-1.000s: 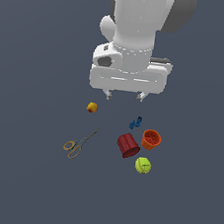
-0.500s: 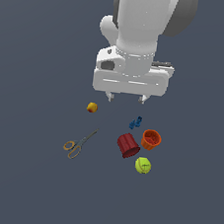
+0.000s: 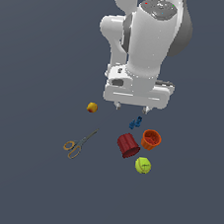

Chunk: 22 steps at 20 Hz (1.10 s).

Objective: Pick up a designated object from a clutter of objects.

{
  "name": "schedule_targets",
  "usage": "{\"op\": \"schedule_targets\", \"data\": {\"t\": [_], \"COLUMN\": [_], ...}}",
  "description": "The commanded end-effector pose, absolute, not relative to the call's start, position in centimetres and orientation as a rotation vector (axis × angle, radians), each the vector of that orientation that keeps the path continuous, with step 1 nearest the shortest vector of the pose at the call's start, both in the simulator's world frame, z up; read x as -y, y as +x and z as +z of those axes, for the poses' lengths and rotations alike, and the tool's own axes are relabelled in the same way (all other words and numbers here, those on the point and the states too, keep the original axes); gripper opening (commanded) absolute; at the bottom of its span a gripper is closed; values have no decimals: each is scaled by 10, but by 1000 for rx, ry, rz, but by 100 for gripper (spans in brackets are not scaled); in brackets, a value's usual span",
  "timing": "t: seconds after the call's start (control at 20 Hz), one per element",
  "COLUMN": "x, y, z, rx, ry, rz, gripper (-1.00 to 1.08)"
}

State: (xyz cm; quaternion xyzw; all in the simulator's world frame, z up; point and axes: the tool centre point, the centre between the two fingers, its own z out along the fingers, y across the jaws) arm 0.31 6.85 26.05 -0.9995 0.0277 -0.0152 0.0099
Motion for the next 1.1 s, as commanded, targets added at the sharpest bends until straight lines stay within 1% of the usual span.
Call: {"op": "schedule_targets", "data": {"t": [0.0,0.55,0.8,1.05], "x": [-79,-129,-142,-149], "y": [-5,-62,-86,-102], "z": [239,139,113,98], "rx": [-125,-312,-366,-398], "ry": [-3124,-3126,-3121,-3117], "rz": [-41,-17,-8,-2], "gripper": [100,100,100,100]}}
